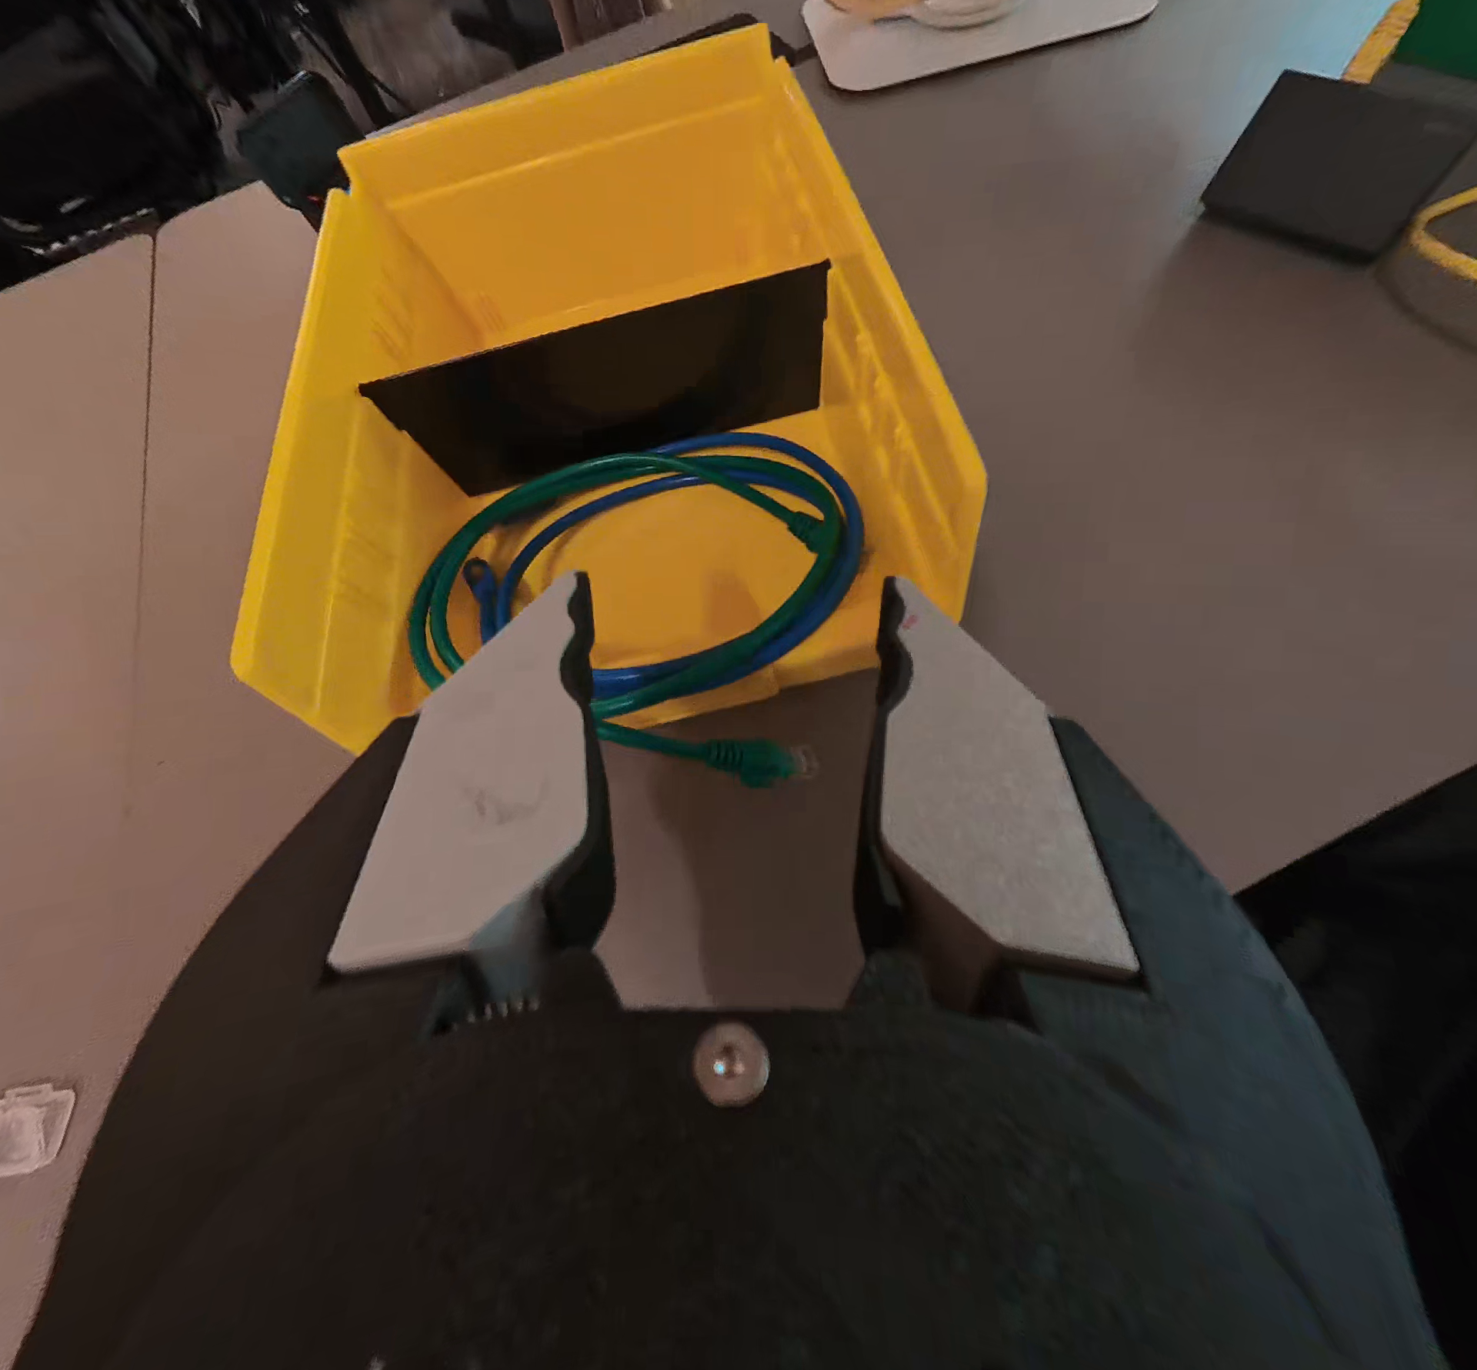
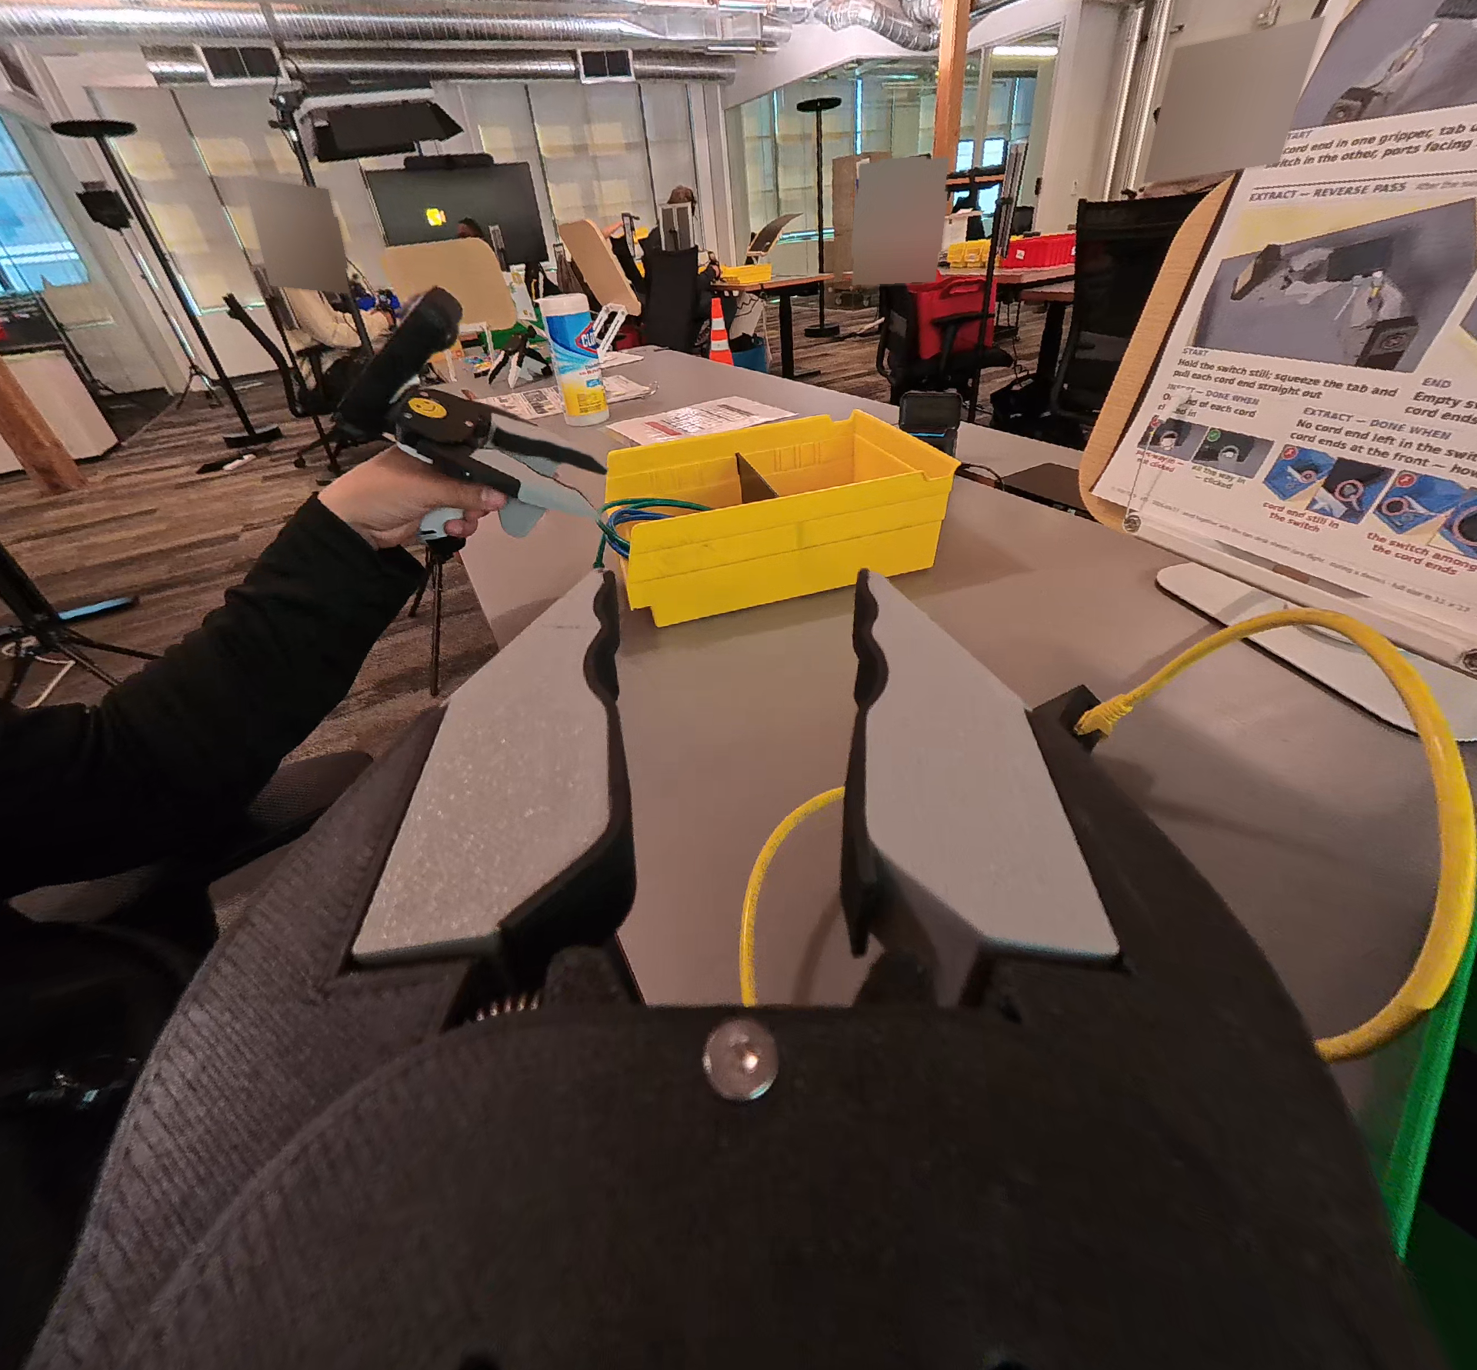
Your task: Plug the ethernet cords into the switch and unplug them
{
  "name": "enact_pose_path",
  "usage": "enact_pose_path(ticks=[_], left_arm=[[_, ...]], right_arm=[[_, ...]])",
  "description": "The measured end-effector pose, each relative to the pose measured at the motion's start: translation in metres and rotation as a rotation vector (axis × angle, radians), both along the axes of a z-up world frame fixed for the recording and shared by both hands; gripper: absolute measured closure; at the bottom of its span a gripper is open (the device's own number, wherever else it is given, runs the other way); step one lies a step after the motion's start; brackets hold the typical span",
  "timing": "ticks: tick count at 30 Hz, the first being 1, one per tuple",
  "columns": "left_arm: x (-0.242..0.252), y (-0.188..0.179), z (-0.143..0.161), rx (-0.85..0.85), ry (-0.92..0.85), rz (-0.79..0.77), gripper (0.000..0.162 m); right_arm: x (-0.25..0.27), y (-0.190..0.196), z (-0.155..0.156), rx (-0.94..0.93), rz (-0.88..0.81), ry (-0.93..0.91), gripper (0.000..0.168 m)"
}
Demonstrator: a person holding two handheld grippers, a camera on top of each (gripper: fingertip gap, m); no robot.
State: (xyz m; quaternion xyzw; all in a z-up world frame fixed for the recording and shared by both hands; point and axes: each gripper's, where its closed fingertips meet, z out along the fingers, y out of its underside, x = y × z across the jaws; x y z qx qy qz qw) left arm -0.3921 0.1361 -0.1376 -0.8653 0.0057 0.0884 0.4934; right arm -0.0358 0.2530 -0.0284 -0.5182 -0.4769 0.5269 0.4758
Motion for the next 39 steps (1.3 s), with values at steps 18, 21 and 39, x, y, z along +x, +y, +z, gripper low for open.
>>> enact_pose_path(ticks=[18,21,39], left_arm=[[0.006,0.014,-0.047,-0.144,0.000,-0.107,0.147],[0.005,0.016,-0.029,-0.076,0.057,-0.101,0.153],[-0.026,-0.029,0.114,0.631,0.158,0.104,0.159]], right_arm=[[-0.002,-0.001,-0.005,0.003,0.009,-0.022,0.116],[-0.001,0.001,-0.006,-0.001,0.006,-0.024,0.116],[-0.007,0.004,-0.015,-0.031,0.014,-0.034,0.118]])
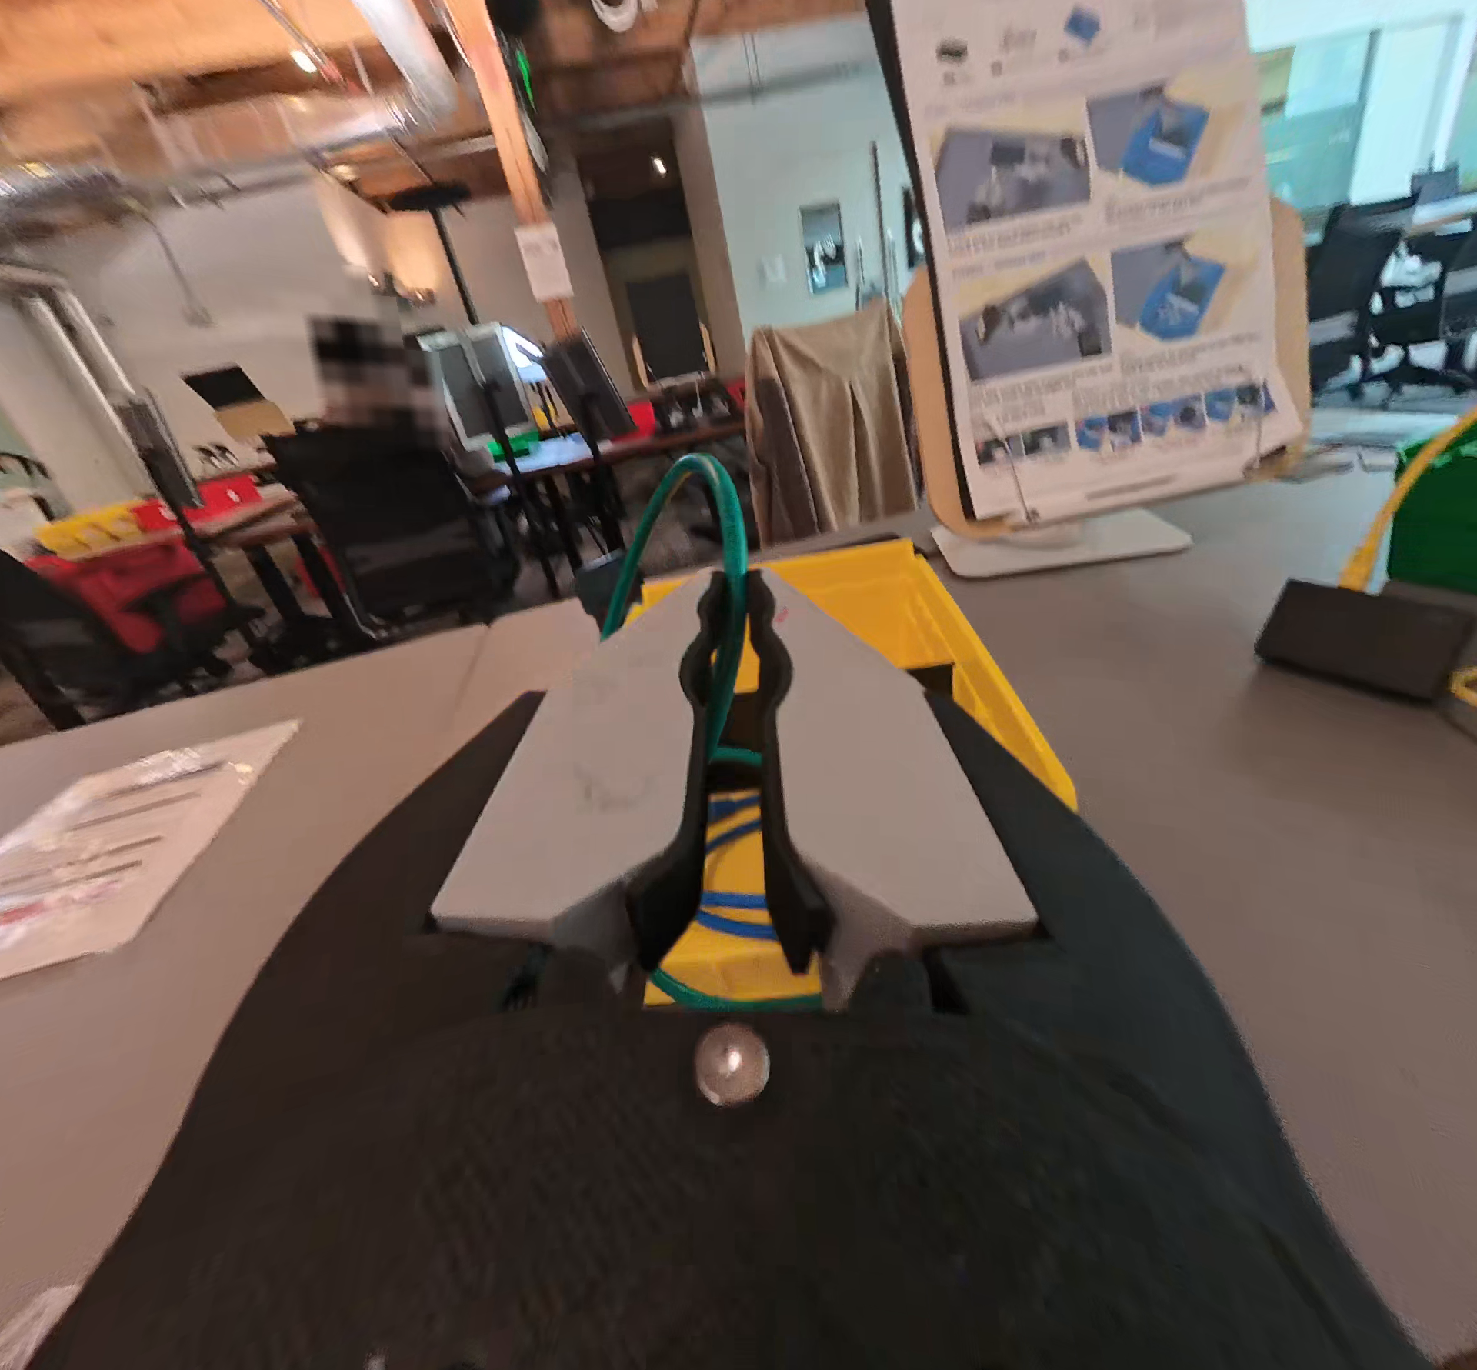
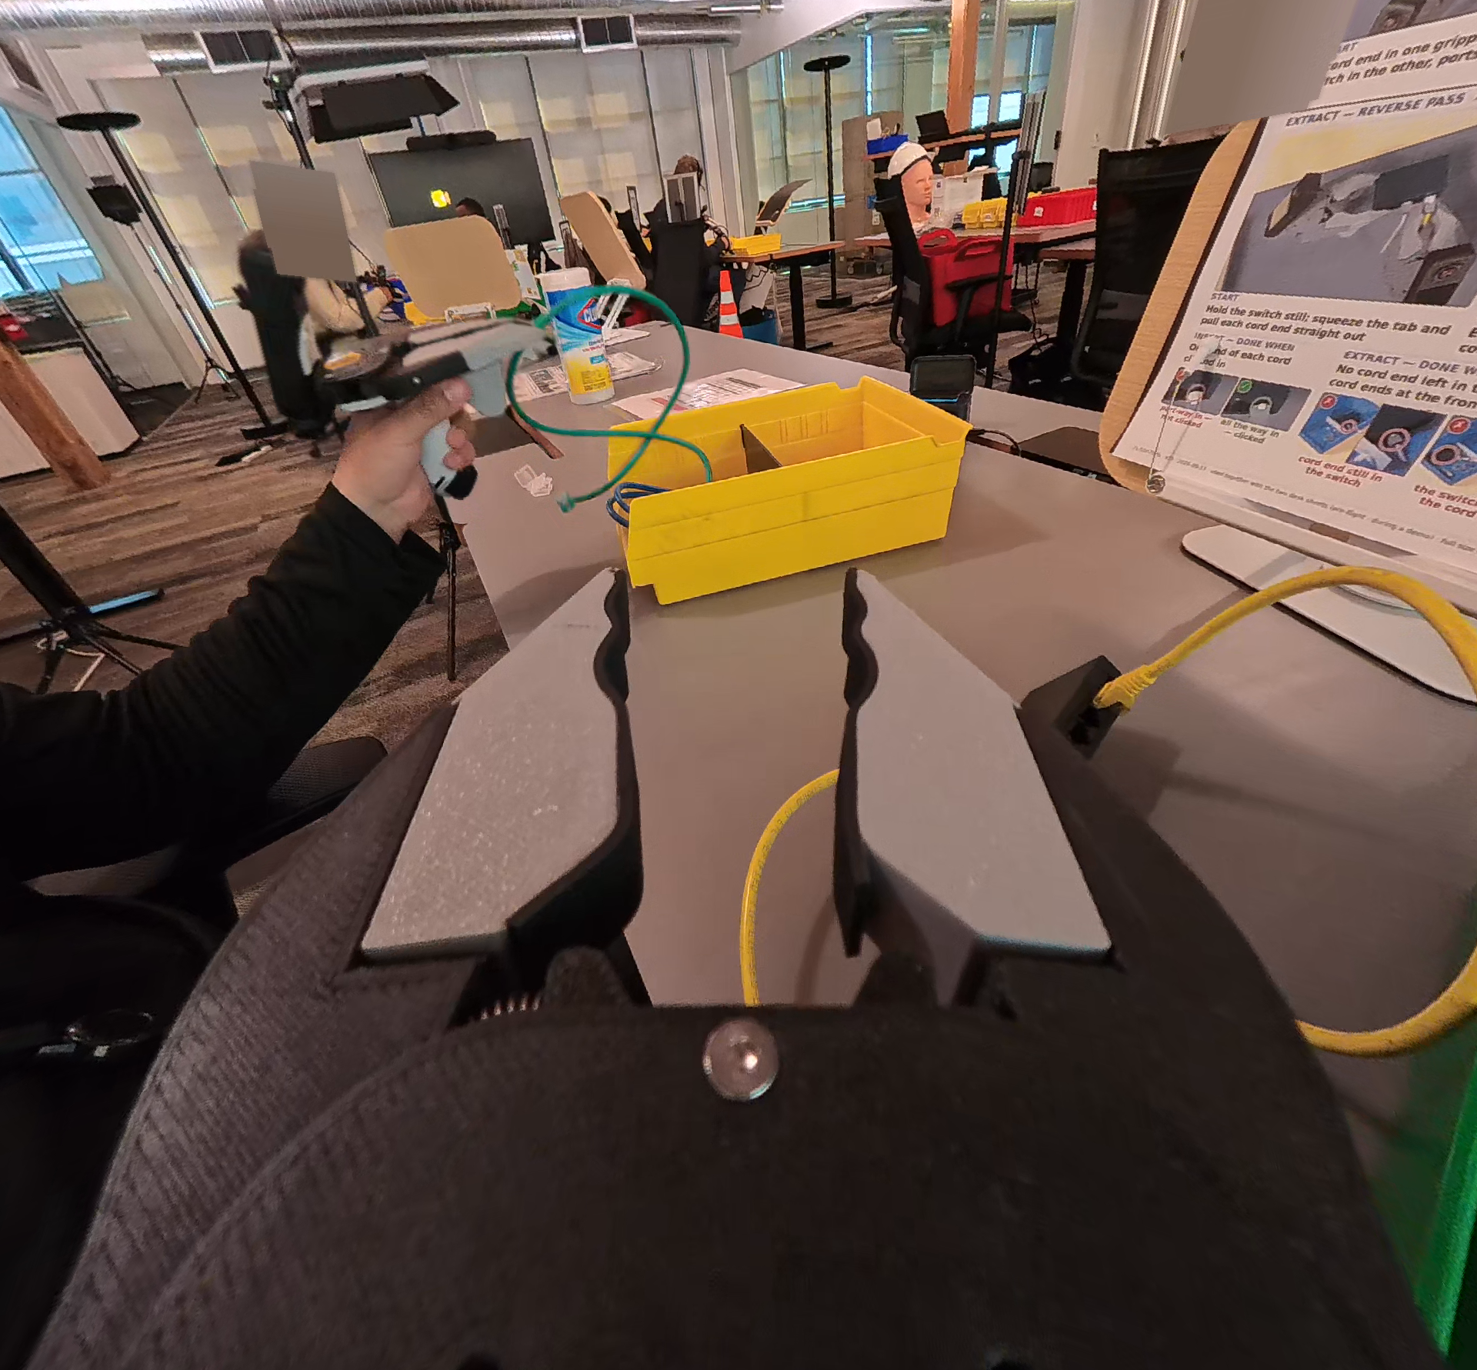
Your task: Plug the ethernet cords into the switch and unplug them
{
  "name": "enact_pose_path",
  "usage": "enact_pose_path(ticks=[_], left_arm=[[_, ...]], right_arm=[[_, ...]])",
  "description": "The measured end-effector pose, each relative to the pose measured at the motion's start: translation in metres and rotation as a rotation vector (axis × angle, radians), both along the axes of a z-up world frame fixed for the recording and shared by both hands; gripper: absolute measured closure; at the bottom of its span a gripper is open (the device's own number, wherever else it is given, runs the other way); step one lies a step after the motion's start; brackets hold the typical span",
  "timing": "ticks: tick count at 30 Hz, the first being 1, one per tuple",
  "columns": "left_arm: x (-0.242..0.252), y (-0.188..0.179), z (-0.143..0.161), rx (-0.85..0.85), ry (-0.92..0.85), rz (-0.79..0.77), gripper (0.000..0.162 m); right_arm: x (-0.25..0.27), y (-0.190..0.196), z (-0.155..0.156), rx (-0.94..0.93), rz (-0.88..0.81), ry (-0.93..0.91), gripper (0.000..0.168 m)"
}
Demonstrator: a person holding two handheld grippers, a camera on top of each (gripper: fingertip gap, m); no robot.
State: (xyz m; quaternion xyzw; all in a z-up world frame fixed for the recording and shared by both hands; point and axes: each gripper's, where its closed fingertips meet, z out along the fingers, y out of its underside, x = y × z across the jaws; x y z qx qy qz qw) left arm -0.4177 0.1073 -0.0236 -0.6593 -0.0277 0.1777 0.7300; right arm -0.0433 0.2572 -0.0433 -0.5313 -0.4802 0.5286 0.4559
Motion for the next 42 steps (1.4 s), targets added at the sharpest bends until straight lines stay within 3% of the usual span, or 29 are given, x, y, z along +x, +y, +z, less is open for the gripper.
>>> enact_pose_path(ticks=[5,9,12,16,25,42], left_arm=[[0.021,-0.039,0.055,0.267,0.145,0.028,0.159],[0.086,-0.065,0.099,0.415,0.132,-0.253,0.158],[0.133,-0.079,0.117,0.433,0.198,-0.361,0.158],[0.173,-0.055,0.105,0.329,0.257,-0.427,0.158],[0.220,0.022,0.042,0.057,0.368,-0.460,0.158],[0.214,0.029,0.032,0.004,0.379,-0.436,0.158]], right_arm=[[0.001,0.000,0.001,0.000,0.000,0.004,0.118],[0.002,0.001,0.003,-0.007,-0.003,0.020,0.119],[0.001,-0.005,0.005,-0.015,0.020,0.032,0.118],[-0.006,-0.014,0.000,0.006,0.046,0.003,0.117],[-0.002,-0.013,0.000,0.058,0.026,-0.029,0.117],[0.000,-0.014,-0.002,0.064,0.027,-0.047,0.117]])
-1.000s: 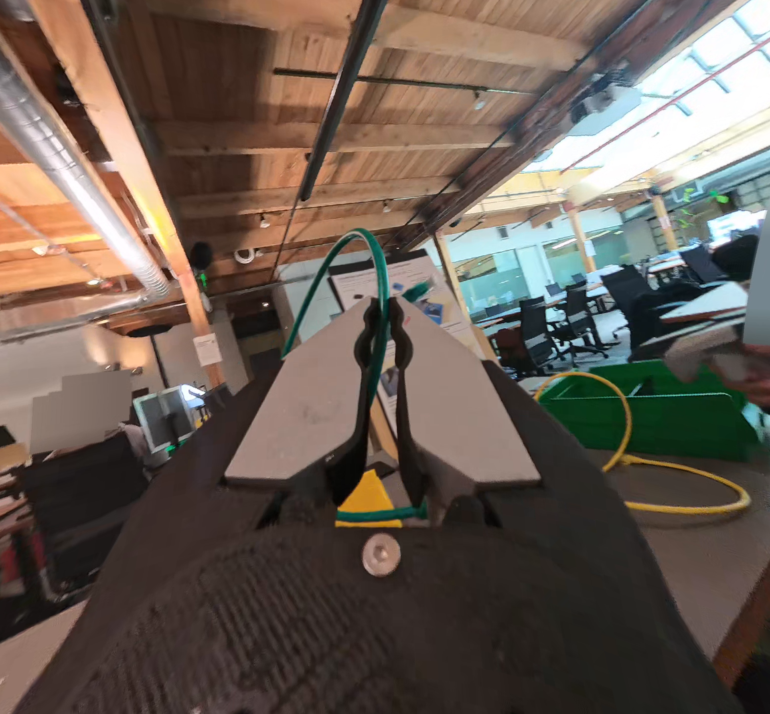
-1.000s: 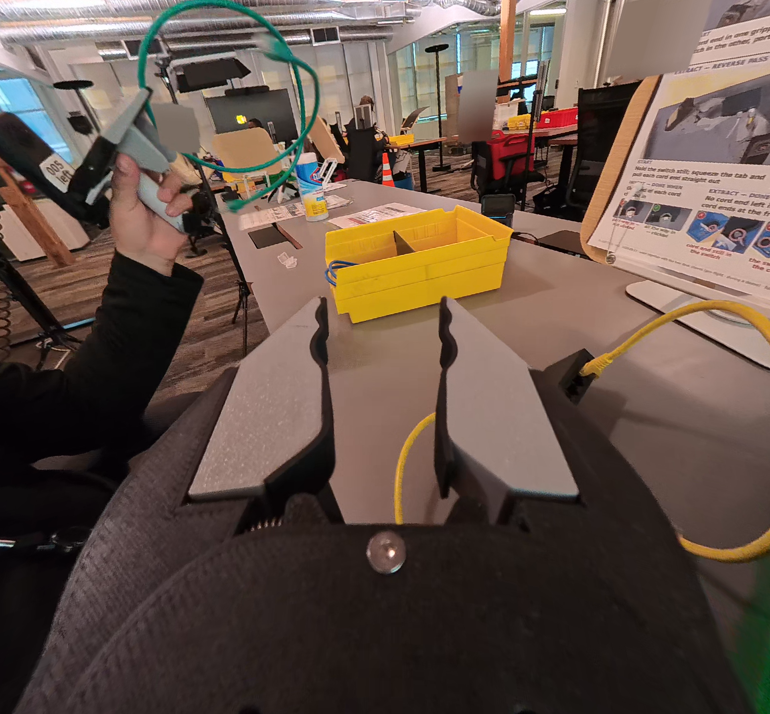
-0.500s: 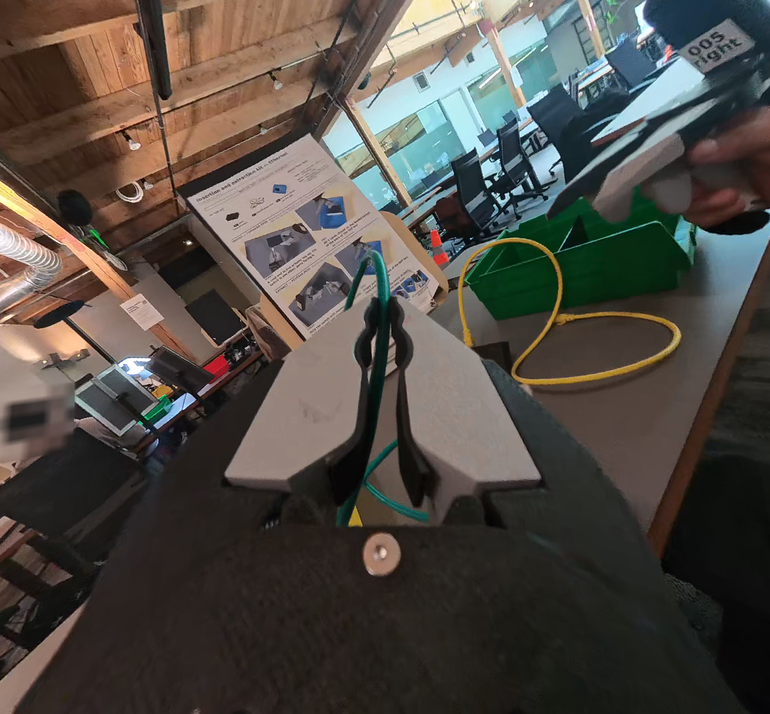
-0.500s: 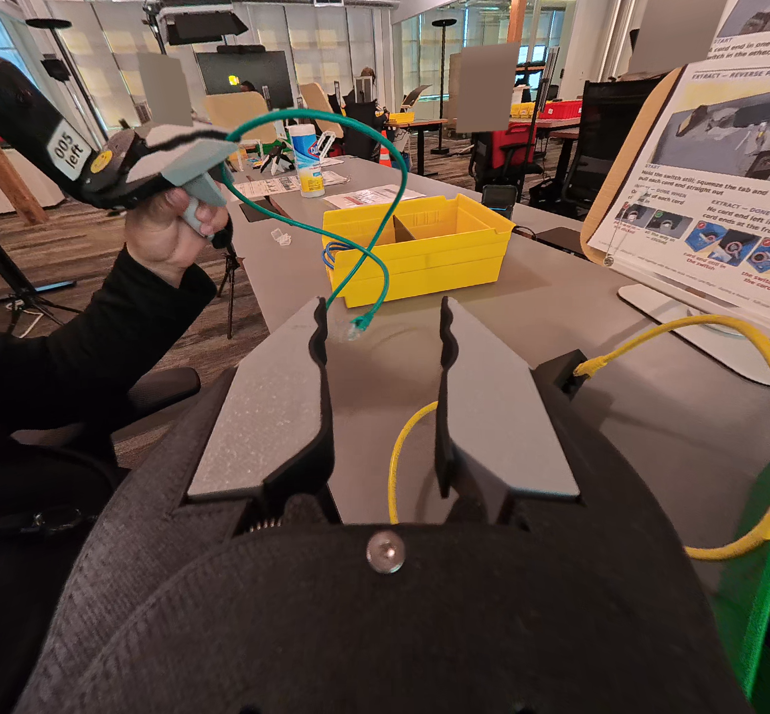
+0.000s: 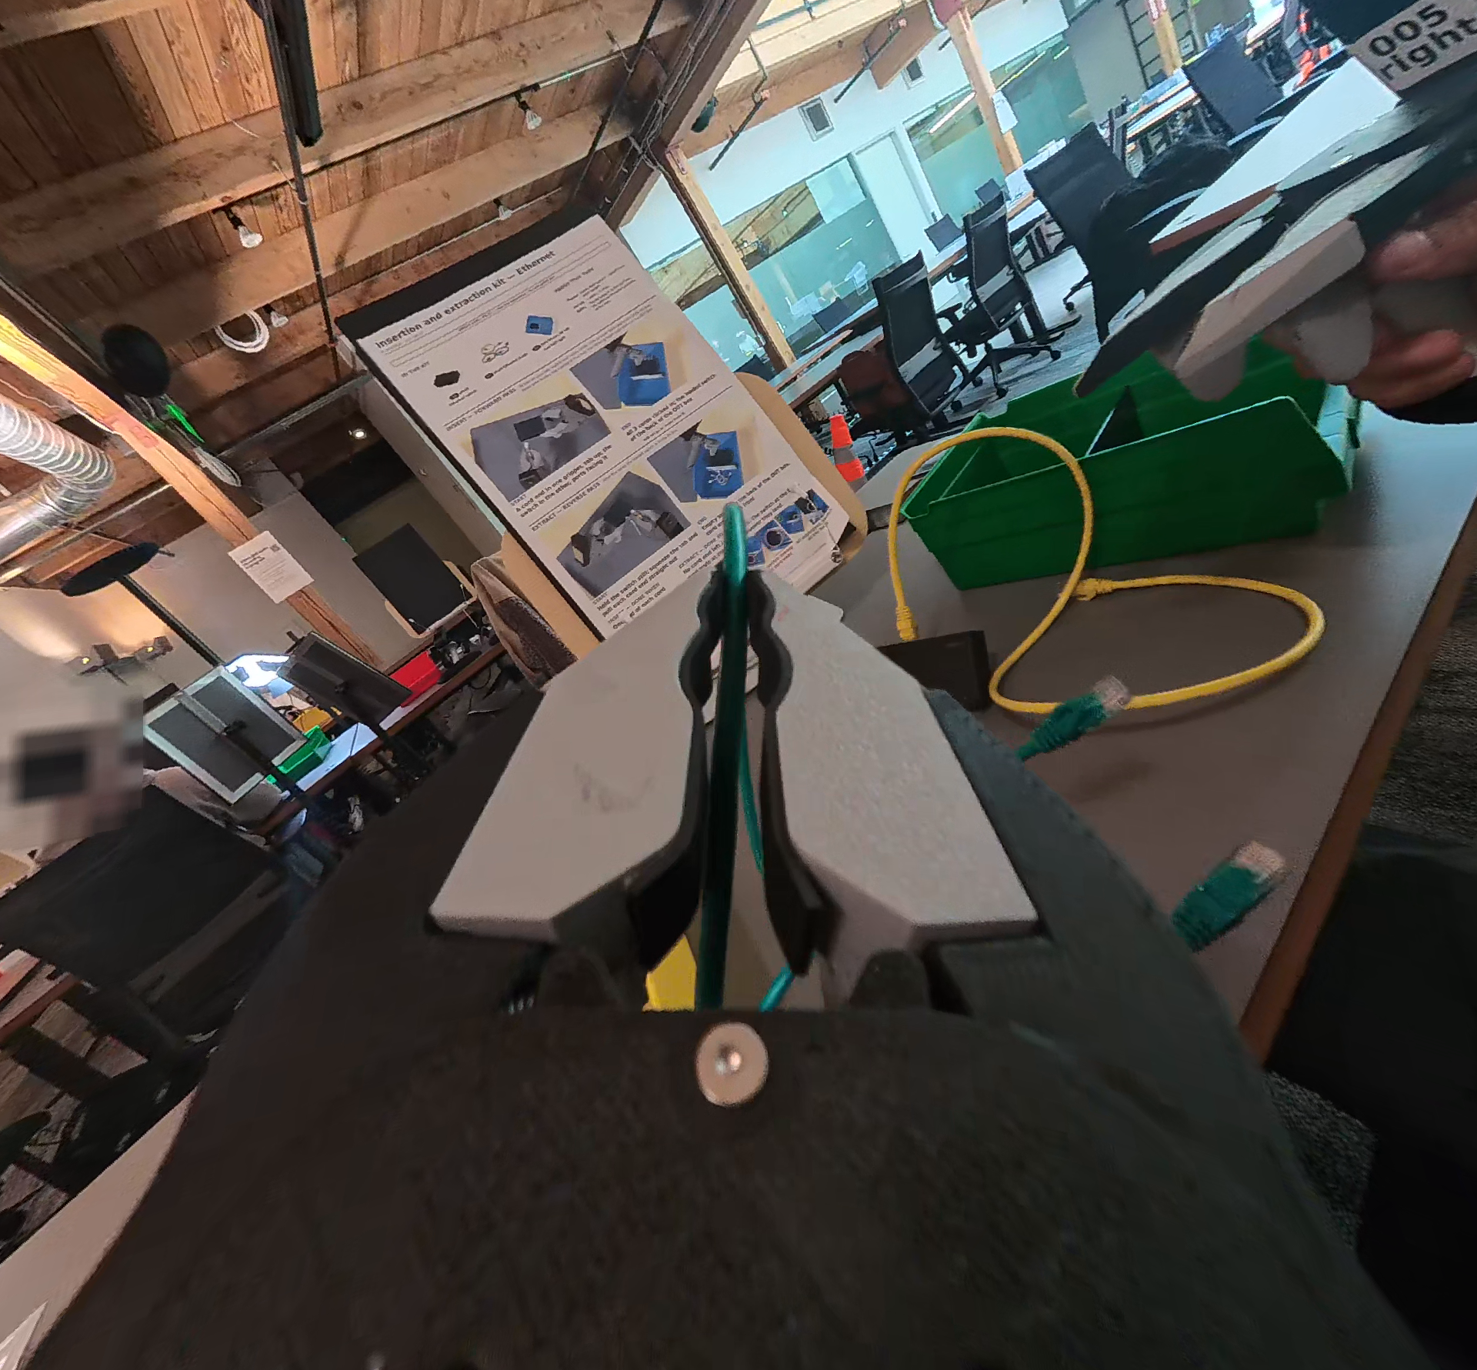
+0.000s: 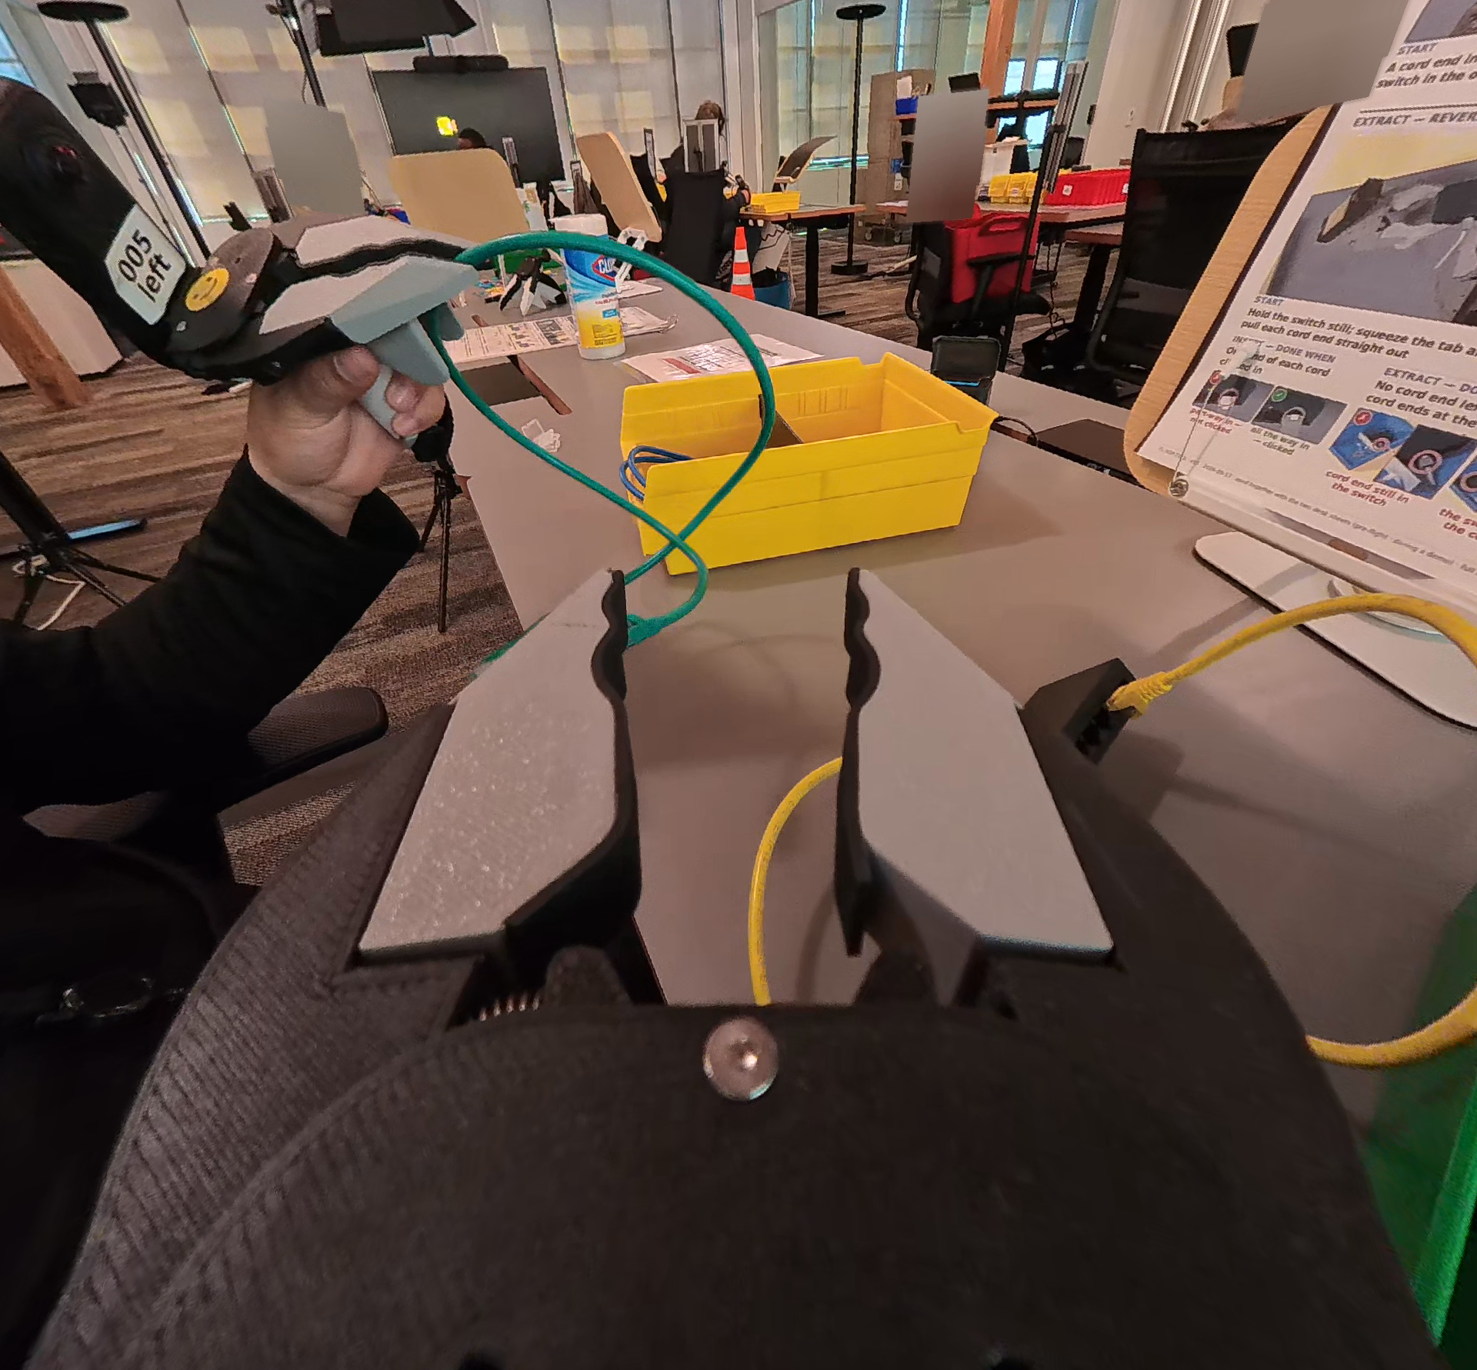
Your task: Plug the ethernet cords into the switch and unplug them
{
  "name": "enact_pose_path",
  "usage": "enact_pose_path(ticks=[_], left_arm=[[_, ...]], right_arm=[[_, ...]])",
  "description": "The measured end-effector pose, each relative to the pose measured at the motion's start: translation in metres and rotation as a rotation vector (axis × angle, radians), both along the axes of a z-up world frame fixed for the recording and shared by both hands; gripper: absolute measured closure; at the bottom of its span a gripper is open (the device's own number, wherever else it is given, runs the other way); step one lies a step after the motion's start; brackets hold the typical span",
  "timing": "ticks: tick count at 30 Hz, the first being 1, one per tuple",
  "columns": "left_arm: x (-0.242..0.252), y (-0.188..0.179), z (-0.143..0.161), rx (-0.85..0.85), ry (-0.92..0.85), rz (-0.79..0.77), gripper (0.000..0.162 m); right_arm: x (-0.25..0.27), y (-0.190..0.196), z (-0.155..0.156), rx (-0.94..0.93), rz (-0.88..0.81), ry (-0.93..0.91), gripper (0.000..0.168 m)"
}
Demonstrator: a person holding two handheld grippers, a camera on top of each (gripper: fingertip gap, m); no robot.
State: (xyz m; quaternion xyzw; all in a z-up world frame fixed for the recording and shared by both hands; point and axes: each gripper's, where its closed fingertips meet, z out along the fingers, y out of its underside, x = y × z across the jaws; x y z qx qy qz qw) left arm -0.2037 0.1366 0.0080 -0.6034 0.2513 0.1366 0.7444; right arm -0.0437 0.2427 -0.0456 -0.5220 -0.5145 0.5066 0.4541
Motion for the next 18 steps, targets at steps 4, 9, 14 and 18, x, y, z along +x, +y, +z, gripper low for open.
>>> enact_pose_path(ticks=[4,9,14,18], left_arm=[[-0.011,0.001,-0.001,-0.006,-0.019,0.023,0.157],[-0.023,0.001,-0.001,-0.016,-0.041,0.050,0.158],[-0.021,0.000,0.001,-0.017,-0.065,0.032,0.158],[-0.011,0.000,0.001,-0.018,-0.048,0.019,0.158]], right_arm=[[0.001,0.001,0.000,-0.007,-0.003,0.000,0.117],[0.005,0.002,0.002,0.005,-0.013,0.003,0.117],[0.010,0.003,0.007,0.002,-0.015,0.022,0.117],[0.008,-0.003,0.004,-0.009,0.013,0.006,0.116]])
